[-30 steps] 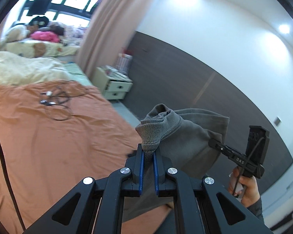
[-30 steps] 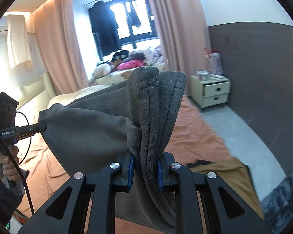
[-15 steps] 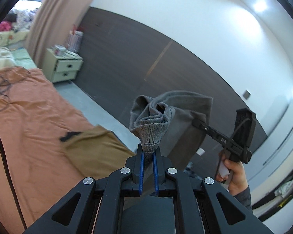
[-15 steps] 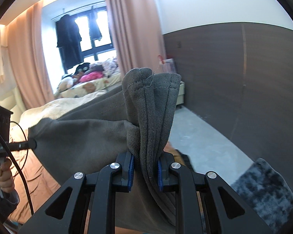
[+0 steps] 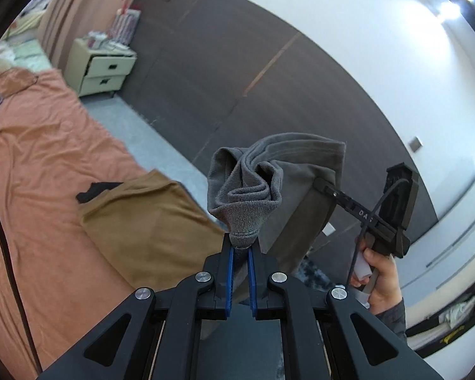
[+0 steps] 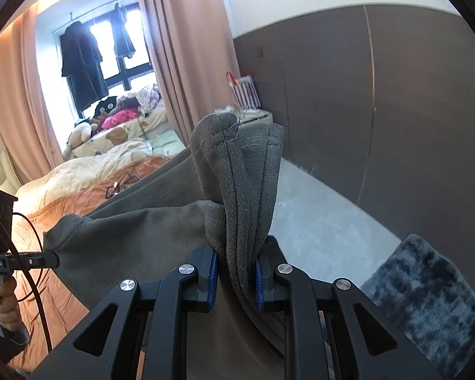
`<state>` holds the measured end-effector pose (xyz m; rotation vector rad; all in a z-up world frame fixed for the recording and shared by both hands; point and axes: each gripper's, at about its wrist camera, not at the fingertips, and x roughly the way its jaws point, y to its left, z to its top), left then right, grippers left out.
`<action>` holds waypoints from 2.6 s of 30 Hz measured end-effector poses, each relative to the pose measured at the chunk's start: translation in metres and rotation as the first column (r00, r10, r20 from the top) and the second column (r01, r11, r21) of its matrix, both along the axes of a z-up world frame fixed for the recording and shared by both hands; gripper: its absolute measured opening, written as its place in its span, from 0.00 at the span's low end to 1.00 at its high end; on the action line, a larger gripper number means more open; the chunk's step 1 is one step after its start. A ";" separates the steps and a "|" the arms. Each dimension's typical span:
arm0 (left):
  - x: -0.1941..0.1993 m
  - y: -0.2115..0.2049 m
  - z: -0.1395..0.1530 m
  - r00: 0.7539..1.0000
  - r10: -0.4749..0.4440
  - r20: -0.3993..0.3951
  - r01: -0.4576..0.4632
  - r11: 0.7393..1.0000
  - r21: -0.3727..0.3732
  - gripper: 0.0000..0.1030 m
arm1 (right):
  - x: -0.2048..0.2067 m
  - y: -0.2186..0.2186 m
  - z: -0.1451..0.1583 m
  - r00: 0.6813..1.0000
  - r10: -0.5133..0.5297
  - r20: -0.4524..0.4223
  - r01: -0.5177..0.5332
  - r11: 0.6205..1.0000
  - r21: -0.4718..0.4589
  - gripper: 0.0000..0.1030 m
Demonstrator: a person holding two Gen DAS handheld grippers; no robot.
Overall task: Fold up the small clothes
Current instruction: 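Lift the folded shirt with both tools and carry it toward the brown clothes stack, then lower the shirt onto the folded brown clothes and open both tools, then pull both tools back from the stacked shirt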
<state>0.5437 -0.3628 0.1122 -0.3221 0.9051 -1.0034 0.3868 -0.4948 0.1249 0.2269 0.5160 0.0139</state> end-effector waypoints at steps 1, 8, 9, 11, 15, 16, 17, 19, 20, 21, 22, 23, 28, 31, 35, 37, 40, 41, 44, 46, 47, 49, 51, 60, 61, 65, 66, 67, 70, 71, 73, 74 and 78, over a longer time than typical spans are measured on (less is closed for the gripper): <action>0.005 -0.001 -0.003 1.000 0.008 -0.004 -0.008 1.000 0.003 0.07 | 0.010 0.006 -0.002 1.000 0.005 -0.007 -0.005 1.000 0.008 0.15; 0.068 0.006 -0.036 0.996 0.075 -0.041 -0.073 0.996 0.055 0.07 | 0.076 0.052 -0.014 0.997 0.029 -0.069 -0.029 1.000 0.001 0.15; 0.078 0.006 -0.045 0.995 0.083 -0.048 -0.079 0.995 0.068 0.07 | 0.087 0.059 -0.017 0.996 0.027 -0.084 -0.028 1.000 -0.001 0.15; 0.094 0.005 -0.060 0.993 0.099 -0.063 -0.093 0.992 0.086 0.07 | 0.102 0.069 -0.024 0.994 0.028 -0.109 -0.028 1.000 0.000 0.15; 0.128 0.006 -0.092 0.986 0.133 -0.098 -0.122 0.986 0.111 0.07 | 0.137 0.077 -0.035 0.988 0.033 -0.152 -0.035 0.999 -0.011 0.15; 0.136 0.006 -0.100 0.985 0.140 -0.106 -0.127 0.985 0.118 0.07 | 0.146 0.080 -0.039 0.986 0.034 -0.163 -0.037 0.999 -0.014 0.15; 0.145 0.006 -0.109 0.983 0.145 -0.114 -0.130 0.983 0.127 0.07 | 0.154 0.081 -0.042 0.984 0.034 -0.172 -0.037 0.999 -0.015 0.15; 0.158 0.006 -0.123 0.980 0.156 -0.123 -0.139 0.980 0.140 0.07 | 0.166 0.080 -0.049 0.982 0.035 -0.188 -0.037 0.999 -0.011 0.15; 0.165 0.006 -0.132 0.978 0.164 -0.129 -0.145 0.978 0.149 0.07 | 0.174 0.077 -0.052 0.980 0.032 -0.197 -0.035 0.999 -0.013 0.15; 0.172 0.006 -0.142 0.975 0.176 -0.138 -0.153 0.975 0.159 0.08 | 0.190 0.059 -0.056 0.977 0.018 -0.210 -0.024 0.999 -0.025 0.15; 0.179 0.005 -0.152 0.971 0.192 -0.139 -0.167 0.970 0.176 0.08 | 0.193 0.052 -0.059 0.975 0.001 -0.222 -0.010 0.999 -0.043 0.15; 0.186 0.004 -0.164 0.968 0.210 -0.136 -0.180 0.962 0.203 0.10 | 0.195 0.044 -0.061 0.969 -0.027 -0.244 0.012 0.998 -0.064 0.19; 0.202 0.004 -0.203 0.955 0.249 -0.159 -0.193 0.933 0.302 0.15 | 0.217 0.055 -0.069 0.950 -0.131 -0.283 0.096 0.986 -0.136 0.40; 0.201 0.008 -0.206 0.960 0.252 -0.125 -0.208 0.934 0.289 0.34 | 0.207 0.055 -0.062 0.964 -0.093 -0.249 0.067 0.992 -0.110 0.40; 0.206 0.003 -0.217 0.959 0.249 -0.138 -0.200 0.934 0.295 0.42 | 0.205 0.055 -0.095 0.929 -0.059 -0.366 0.027 0.995 -0.092 0.40; 0.211 -0.003 -0.231 0.956 0.247 -0.159 -0.183 0.924 0.335 0.42 | 0.218 0.051 -0.113 0.896 -0.077 -0.438 0.031 0.993 -0.111 0.38; 0.214 -0.002 -0.244 0.951 0.268 -0.152 -0.194 0.905 0.378 0.42 | 0.223 0.044 -0.119 0.878 -0.179 -0.443 0.090 0.972 -0.215 0.31; 0.214 0.000 -0.246 0.950 0.270 -0.154 -0.195 0.905 0.378 0.44 | 0.222 0.040 -0.116 0.880 -0.191 -0.434 0.101 0.970 -0.223 0.31; 0.210 0.005 -0.242 0.949 0.280 -0.144 -0.207 0.900 0.384 0.44 | 0.212 0.028 -0.106 0.874 -0.216 -0.436 0.115 0.962 -0.246 0.31; 0.205 0.006 -0.236 0.951 0.281 -0.131 -0.210 0.895 0.394 0.44 | 0.205 0.023 -0.099 0.864 -0.266 -0.428 0.146 0.945 -0.292 0.31; 0.202 0.007 -0.232 0.952 0.281 -0.121 -0.212 0.892 0.400 0.44 | 0.199 0.020 -0.095 0.855 -0.308 -0.418 0.175 0.928 -0.328 0.31; 0.197 0.007 -0.226 0.954 0.275 -0.116 -0.210 0.895 0.395 0.44 | 0.177 0.013 -0.089 0.874 -0.275 -0.400 0.179 0.949 -0.261 0.31; 0.189 0.008 -0.220 0.958 0.265 -0.113 -0.203 0.899 0.389 0.44 | 0.154 0.007 -0.075 0.892 -0.247 -0.378 0.179 0.962 -0.207 0.31; 0.154 0.000 -0.209 0.968 0.226 -0.108 -0.168 0.906 0.389 0.46 | 0.032 0.006 -0.070 0.948 -0.076 -0.308 0.043 0.993 -0.112 0.31; 0.150 0.000 -0.208 0.969 0.224 -0.105 -0.167 0.905 0.390 0.47 | 0.024 0.004 -0.076 0.946 -0.080 -0.315 0.045 0.992 -0.115 0.31; 0.134 -0.005 -0.211 0.974 0.200 -0.105 -0.145 0.910 0.389 0.51 | 0.012 -0.016 -0.102 0.933 -0.128 -0.335 0.099 0.990 -0.104 0.31; 0.129 -0.009 -0.214 0.977 0.185 -0.110 -0.129 0.911 0.391 0.51 | 0.010 -0.021 -0.106 0.930 -0.154 -0.333 0.122 0.986 -0.116 0.31; 0.126 -0.011 -0.216 0.978 0.177 -0.114 -0.120 0.913 0.390 0.51 | 0.008 -0.029 -0.111 0.923 -0.188 -0.337 0.152 0.980 -0.132 0.31; 0.119 -0.019 -0.223 0.981 0.150 -0.125 -0.089 0.912 0.400 0.51 | 0.000 -0.046 -0.118 0.906 -0.227 -0.356 0.203 0.974 -0.104 0.31; 0.117 -0.019 -0.224 0.982 0.148 -0.119 -0.088 0.910 0.405 0.51 | -0.004 -0.049 -0.119 0.906 -0.228 -0.356 0.212 0.974 -0.085 0.31; 0.112 -0.019 -0.222 0.985 0.142 -0.102 -0.088 0.905 0.417 0.51 | -0.010 -0.054 -0.116 0.901 -0.243 -0.360 0.226 0.970 -0.090 0.31; 0.109 -0.017 -0.220 0.986 0.140 -0.095 -0.088 0.903 0.421 0.51 | -0.013 -0.053 -0.113 0.896 -0.254 -0.365 0.229 0.967 -0.112 0.31; 0.094 -0.007 -0.204 0.986 0.149 -0.072 -0.106 0.900 0.423 0.51 | -0.030 -0.046 -0.100 0.883 -0.282 -0.376 0.242 0.958 -0.151 0.31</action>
